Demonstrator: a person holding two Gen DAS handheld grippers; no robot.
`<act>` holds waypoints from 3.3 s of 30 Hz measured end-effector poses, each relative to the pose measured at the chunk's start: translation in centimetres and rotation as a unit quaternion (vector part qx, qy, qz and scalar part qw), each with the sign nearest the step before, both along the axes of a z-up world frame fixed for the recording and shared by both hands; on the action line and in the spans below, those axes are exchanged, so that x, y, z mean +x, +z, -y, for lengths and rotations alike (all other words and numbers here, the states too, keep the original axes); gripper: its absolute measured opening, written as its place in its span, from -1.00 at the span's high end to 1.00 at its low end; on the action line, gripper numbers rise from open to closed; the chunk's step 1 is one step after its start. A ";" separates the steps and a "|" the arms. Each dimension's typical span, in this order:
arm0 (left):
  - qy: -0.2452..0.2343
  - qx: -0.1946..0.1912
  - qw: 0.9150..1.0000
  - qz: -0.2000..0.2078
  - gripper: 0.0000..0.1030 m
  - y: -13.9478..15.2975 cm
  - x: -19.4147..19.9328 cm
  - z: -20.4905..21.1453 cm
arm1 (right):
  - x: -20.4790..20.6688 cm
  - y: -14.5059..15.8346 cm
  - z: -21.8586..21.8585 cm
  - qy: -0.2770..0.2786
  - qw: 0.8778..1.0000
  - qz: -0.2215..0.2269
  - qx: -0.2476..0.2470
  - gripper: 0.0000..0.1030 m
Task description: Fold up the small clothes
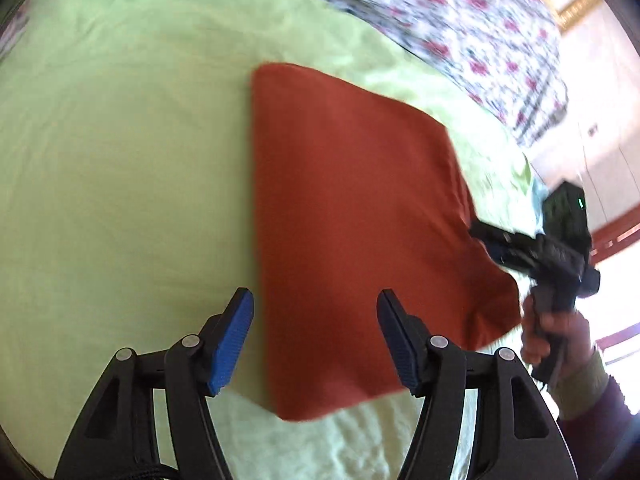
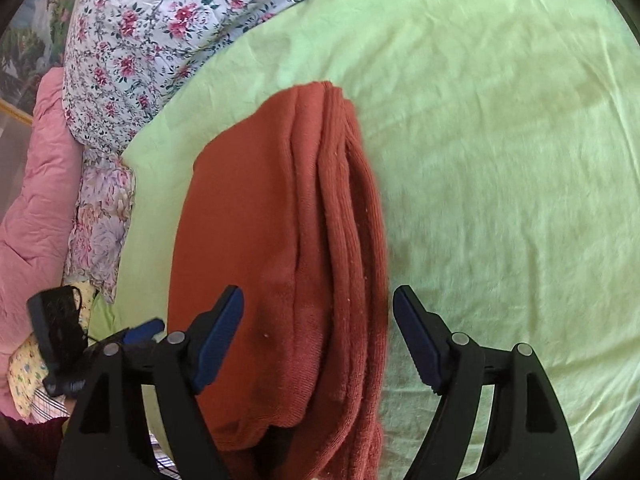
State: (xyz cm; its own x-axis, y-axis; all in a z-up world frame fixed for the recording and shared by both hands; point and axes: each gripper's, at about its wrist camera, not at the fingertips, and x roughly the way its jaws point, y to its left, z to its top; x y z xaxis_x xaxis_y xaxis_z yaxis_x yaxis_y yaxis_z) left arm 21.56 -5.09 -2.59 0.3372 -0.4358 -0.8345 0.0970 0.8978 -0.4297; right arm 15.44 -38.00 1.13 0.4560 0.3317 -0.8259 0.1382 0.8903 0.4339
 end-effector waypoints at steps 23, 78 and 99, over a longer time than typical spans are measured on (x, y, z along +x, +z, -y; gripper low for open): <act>-0.020 -0.081 0.996 -0.015 0.56 -2.6 2.7 2.4 | 0.5 -1.4 -1.4 0.018 0.996 -0.011 0.084 0.50; 0.172 0.034 0.985 0.001 0.21 0.3 -3.7 -20.6 | 4.7 -1.0 -20.3 0.154 0.988 0.009 -0.004 0.30; 0.100 0.052 0.992 -0.060 0.07 -2.3 -14.1 -12.8 | 4.6 -4.3 -17.5 0.109 0.994 -0.023 0.014 0.82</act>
State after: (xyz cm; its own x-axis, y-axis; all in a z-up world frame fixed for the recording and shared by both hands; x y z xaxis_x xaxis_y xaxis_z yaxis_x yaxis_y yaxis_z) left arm 7.41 7.68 -4.86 0.3031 -0.2797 -0.9110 -0.1341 0.9339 -0.3314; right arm 20.04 -20.55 -3.12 0.3323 0.4409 -0.8338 -0.0355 0.8892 0.4560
